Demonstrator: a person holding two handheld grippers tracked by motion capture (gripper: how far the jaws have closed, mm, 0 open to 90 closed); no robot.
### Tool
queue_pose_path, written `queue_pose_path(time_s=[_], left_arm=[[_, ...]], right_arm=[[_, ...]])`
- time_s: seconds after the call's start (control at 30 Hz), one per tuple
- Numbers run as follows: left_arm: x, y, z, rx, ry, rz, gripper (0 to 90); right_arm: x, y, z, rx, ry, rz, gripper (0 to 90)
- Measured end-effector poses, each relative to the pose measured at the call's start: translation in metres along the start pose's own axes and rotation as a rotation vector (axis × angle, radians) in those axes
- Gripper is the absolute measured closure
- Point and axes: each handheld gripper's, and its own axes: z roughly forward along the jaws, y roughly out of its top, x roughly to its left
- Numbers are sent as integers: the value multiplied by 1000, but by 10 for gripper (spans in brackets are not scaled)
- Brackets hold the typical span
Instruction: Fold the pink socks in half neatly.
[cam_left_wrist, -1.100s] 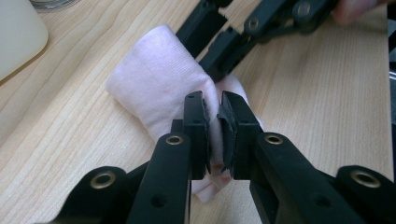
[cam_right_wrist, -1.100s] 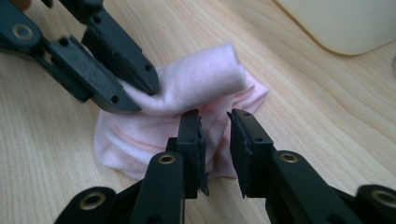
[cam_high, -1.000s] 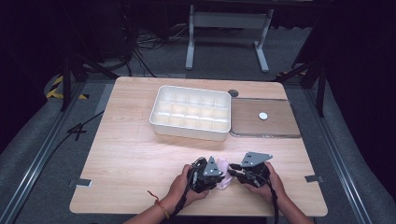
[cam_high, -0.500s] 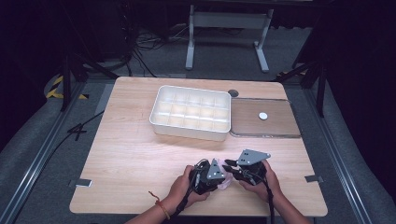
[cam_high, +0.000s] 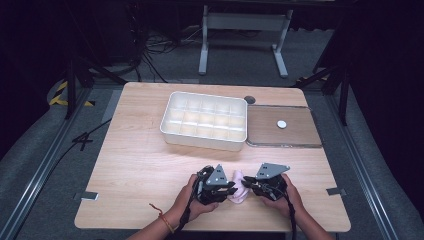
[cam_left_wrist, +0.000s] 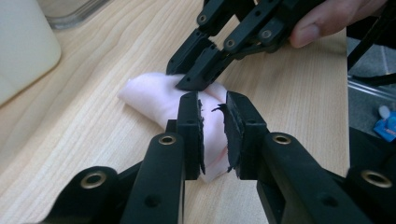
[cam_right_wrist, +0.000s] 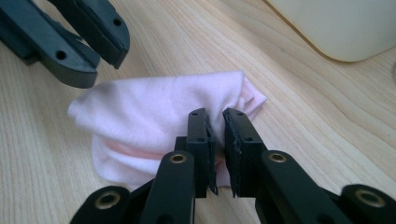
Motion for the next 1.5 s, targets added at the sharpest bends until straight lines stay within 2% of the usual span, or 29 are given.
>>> queue_pose_path(time_s=[0.03,0.2,0.37,0.47,0.63,0.77,0.83,0.87,0.97,1.07,1.2,1.23,1.3,1.43,1.5], left_arm=[[0,-2,4,11,-5,15,781],[-5,-8,16,53,-19,37,791],[-11,-10,19,60,-7,72,787],[-11,-11,19,60,-9,67,789],[-12,-11,21,63,-8,80,791],[-13,-11,21,60,-5,76,791],[-13,-11,21,61,-6,77,791],[-13,-11,21,60,-5,77,791],[-13,-11,21,61,-6,75,791],[-13,-11,21,60,-8,71,790],[-14,-12,22,57,-12,68,787],[-14,-12,22,56,-18,69,783],[-15,-12,22,56,-18,70,782],[-15,-12,22,58,-26,72,778],[-14,-12,22,58,-30,66,778]], right_arm=[[0,-1,0,0,-1,3,810],[1,-1,-1,-2,-6,-4,811],[1,-2,-2,2,-6,-6,810],[2,-3,-3,6,-7,-9,808],[0,-2,-9,27,-10,-4,792],[-3,0,-16,29,-57,10,782],[-5,2,-21,14,-78,30,762],[-6,3,-24,-8,-75,48,745],[-5,7,-27,-41,-69,64,698],[-1,11,-23,-59,-41,86,601],[2,12,-14,-42,-30,106,539],[1,12,-8,-38,-8,121,518],[0,11,-3,-27,1,144,486],[-4,7,8,0,39,160,451],[-7,4,12,1,68,189,450]])
